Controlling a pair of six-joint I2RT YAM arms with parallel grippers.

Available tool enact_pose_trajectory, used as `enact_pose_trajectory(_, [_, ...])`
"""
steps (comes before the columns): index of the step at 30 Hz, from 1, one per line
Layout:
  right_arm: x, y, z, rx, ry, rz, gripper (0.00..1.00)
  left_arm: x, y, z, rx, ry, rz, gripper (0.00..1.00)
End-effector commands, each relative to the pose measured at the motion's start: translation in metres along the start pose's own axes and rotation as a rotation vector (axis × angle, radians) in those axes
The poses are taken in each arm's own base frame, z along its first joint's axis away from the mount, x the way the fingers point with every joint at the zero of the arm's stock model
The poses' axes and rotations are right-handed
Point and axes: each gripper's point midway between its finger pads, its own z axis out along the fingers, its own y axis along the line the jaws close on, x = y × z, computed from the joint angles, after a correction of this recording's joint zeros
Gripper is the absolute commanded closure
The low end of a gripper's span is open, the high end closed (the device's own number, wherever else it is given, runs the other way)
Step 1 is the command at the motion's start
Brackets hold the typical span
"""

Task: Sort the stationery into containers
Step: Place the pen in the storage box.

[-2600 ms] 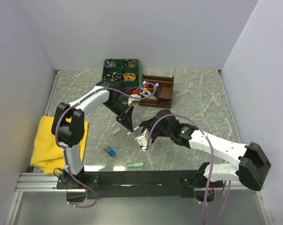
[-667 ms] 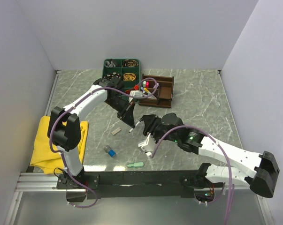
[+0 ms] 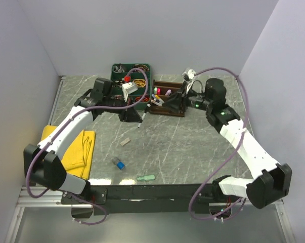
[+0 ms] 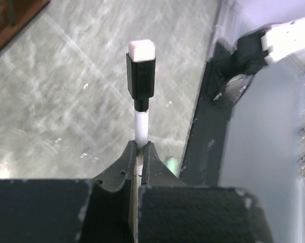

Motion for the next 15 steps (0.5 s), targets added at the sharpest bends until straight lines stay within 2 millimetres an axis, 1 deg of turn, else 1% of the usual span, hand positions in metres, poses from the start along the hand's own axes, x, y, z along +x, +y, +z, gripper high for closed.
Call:
enact_pose_trajectory(1, [-0.028, 0.046, 0.008, -0.250, -0.119, 0.283, 0.53, -0.047, -0.029, -0.011, 0.089, -0.219, 0.059, 0.99])
enact_pose_trajectory(4, [-0.034, 0.048, 0.011, -0.283, -0.140, 0.282, 0.52, -0.055, -0.031, -0.015, 0.099, -0.249, 0.012, 0.99])
enact_pose_trajectory(6, [-0.039, 0.054, 0.011, -0.323, -0.135, 0.272, 0.52, -0.057, -0.030, -0.016, 0.100, -0.254, -0.019, 0.99])
enact_pose_trajectory(10, [-0.042, 0.054, 0.017, -0.332, -0.146, 0.292, 0.51, -0.058, -0.030, -0.017, 0.100, -0.276, -0.034, 0.99])
enact_pose_trajectory(11, [-0.042, 0.056, 0.020, -0.338, -0.141, 0.282, 0.51, -0.059, -0.030, -0.018, 0.100, -0.282, -0.032, 0.99])
enact_pose_trajectory(15, [-0.046, 0.052, 0.028, -0.314, -0.151, 0.261, 0.50, -0.063, -0.033, -0.019, 0.114, -0.296, -0.050, 0.99])
